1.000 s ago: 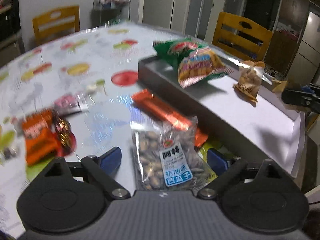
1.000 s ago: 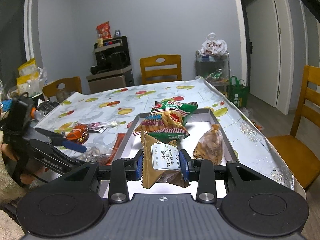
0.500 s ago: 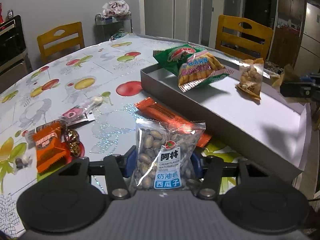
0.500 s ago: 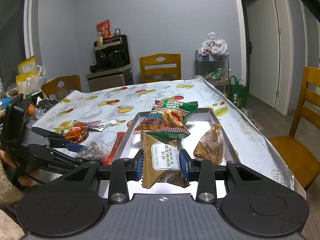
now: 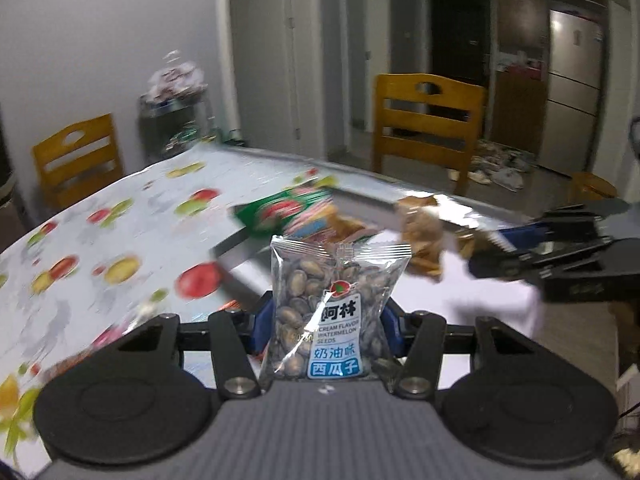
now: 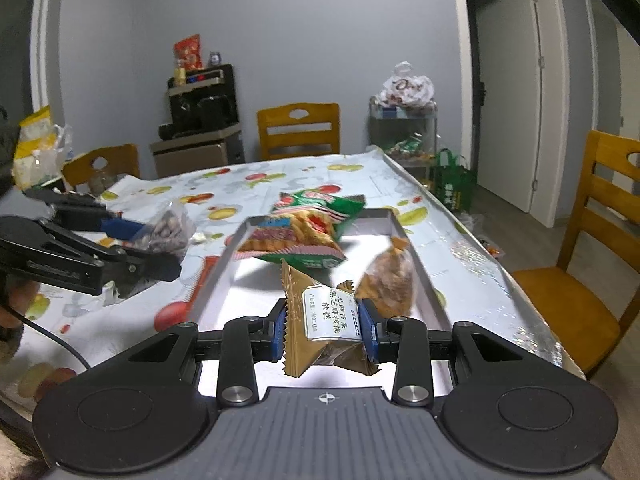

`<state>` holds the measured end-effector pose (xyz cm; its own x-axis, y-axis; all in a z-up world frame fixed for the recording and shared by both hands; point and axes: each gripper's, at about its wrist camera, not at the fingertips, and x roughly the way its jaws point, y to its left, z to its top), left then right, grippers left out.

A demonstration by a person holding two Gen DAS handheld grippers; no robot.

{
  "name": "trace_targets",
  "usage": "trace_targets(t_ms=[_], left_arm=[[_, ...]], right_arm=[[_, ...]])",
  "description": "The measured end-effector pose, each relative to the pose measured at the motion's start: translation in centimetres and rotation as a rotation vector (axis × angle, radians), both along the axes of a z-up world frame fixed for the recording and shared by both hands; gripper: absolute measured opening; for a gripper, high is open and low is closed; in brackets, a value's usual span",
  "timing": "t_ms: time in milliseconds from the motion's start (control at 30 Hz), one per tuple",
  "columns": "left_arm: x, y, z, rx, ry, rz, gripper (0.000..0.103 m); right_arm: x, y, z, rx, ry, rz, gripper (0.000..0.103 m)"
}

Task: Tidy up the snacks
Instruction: 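Lower the gold-wrapped bar into the tray with the right tool while the left tool carries the seed bag, then open the left tool to drop the sunflower-seed bag into the tray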

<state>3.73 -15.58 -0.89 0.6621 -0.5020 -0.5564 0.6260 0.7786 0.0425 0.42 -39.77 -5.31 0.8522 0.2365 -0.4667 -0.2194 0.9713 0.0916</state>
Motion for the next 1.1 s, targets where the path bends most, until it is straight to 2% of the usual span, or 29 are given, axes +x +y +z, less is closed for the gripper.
trace_targets(t_ms=[200, 433, 533, 667, 767, 867, 933, 1067, 1100], left_arm=[[-0.1, -4.4, -0.6, 0.028, 0.025, -0.108, 0.052], [-0.2, -7.3, -2.4, 0.071, 0.101, -0.214, 0.052], [-0.5, -7.6, -2.8, 0.086, 0.103, -0.243, 0.052], [-0.5, -7.6, -2.8, 0.063, 0.137, -0.269, 0.052], [-0.9, -7.5, -2.6, 0.05, 0.156, -0.307, 0.054], [-1.2, -7.4, -2.4, 0.048, 0.139, -0.309, 0.055], [-1.1, -7.1, -2.2, 0.036, 0.14, -0.301, 0.058], [-1.1, -6.2, -1.8, 0.016, 0.131, -0.283, 0.063], [-1.1, -6.0, -1.6, 0.012, 0.122, -0.272, 0.068]], right_arm=[[0.3, -0.3, -1.1, -0.107, 0.032, -0.009, 0.038], [0.4, -0.3, -2.3, -0.186, 0.078, 0.013, 0.039], [0.4, -0.5, -2.5, -0.183, 0.085, 0.01, 0.04], [0.3, -0.7, -2.4, -0.182, 0.088, 0.001, 0.041], [0.4, -0.8, -2.2, -0.17, 0.087, -0.002, 0.049], [0.3, -0.7, -2.0, -0.171, 0.08, -0.011, 0.059], [0.1, -0.7, -1.8, -0.168, 0.069, -0.02, 0.071], [-0.2, -0.8, -1.2, -0.15, 0.056, -0.034, 0.082], [-0.3, -0.8, -1.0, -0.144, 0.053, -0.038, 0.09]])
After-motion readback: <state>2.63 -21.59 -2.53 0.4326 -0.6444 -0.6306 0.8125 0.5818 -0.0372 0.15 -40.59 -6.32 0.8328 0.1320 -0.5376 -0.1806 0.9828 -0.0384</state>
